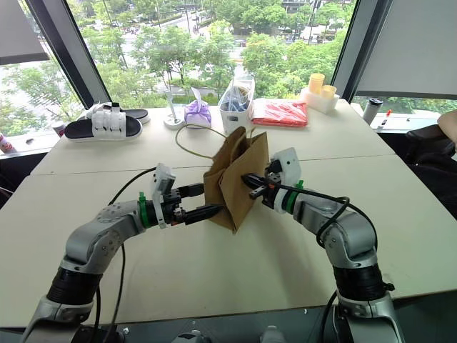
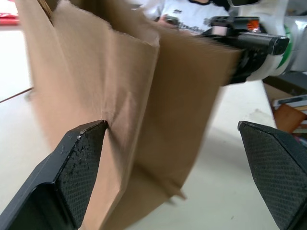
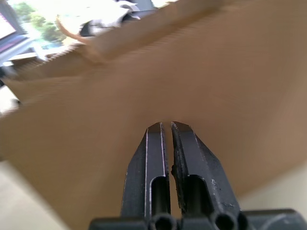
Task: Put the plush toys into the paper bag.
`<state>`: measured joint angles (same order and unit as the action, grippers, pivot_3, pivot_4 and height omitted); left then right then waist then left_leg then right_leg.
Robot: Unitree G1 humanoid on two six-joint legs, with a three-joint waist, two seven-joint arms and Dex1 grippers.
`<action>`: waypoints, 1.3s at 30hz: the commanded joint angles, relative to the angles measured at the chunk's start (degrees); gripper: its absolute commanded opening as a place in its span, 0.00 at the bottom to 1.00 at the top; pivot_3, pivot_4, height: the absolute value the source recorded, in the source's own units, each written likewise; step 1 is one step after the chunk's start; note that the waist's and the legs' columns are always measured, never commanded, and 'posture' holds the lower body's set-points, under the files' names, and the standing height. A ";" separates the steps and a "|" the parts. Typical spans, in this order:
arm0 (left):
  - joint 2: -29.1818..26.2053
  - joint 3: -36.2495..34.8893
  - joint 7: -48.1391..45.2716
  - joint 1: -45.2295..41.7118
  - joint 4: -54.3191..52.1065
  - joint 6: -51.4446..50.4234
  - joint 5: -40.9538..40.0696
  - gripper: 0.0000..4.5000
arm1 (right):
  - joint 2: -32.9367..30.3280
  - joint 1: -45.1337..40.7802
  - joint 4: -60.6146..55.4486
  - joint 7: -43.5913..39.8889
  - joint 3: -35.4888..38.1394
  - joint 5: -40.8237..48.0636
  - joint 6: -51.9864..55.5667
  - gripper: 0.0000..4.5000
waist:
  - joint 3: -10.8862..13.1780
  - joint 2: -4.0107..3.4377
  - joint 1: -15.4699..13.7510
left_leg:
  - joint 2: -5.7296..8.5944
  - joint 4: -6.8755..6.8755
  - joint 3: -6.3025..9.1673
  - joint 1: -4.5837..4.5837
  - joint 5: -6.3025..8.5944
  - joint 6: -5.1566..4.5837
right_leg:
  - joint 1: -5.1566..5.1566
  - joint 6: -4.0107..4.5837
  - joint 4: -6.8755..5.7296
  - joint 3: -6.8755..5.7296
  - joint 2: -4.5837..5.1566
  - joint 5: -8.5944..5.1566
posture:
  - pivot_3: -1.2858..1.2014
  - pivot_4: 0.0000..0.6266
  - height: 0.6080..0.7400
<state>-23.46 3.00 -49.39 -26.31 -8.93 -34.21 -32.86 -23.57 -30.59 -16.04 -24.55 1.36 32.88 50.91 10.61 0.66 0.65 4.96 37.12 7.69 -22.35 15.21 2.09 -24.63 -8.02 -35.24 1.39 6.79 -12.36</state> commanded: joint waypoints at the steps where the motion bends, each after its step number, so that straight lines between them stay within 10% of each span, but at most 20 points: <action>1: 1.06 0.83 0.81 -1.08 -0.70 2.37 1.53 1.00 | -0.14 -0.92 -0.73 -0.73 0.19 -0.18 -0.76 0.02 | 0.00 0.00 0.03 | 0.00 0.00 0.00 0.00 0.00 0.00 | 0.00 0.00 0.00 0.00 0.00 0.00 | 0.52 0.24 1.00; 15: 8.15 1.80 11.24 -1.94 3.77 7.33 9.81 1.00 | -0.18 1.31 -3.33 0.92 0.94 -0.45 0.46 0.02 | 0.00 0.00 0.02 | 0.01 0.00 0.00 0.00 0.00 0.00 | 0.00 0.00 0.00 0.00 -0.01 0.00 | 0.52 0.24 1.00; 24: 12.00 0.68 15.09 -2.56 3.61 4.51 8.17 0.17 | -0.42 2.62 -6.04 2.56 1.93 0.19 1.64 0.00 | 0.00 0.00 0.01 | 0.01 0.01 -0.01 0.00 0.00 0.00 | 0.00 0.00 -0.01 0.00 -0.01 0.00 | 0.52 0.24 1.00; 39: 2.23 -2.44 -19.65 -24.42 34.21 6.79 1.73 0.17 | -18.22 17.59 -20.83 -2.28 31.04 15.72 11.49 0.00 | 0.01 0.03 -1.18 | 0.03 0.10 -0.05 0.00 0.04 -0.09 | 0.14 -0.01 0.08 -0.07 -0.01 -0.01 | 0.52 0.24 1.00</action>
<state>-20.68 1.02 -64.65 -48.86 22.45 -29.10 -30.62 -40.67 -13.29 -34.86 -26.32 29.58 46.62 62.31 10.62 0.69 -0.53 4.99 37.23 7.63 -22.35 15.27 1.98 -24.48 -8.04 -35.16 1.32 6.78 -12.37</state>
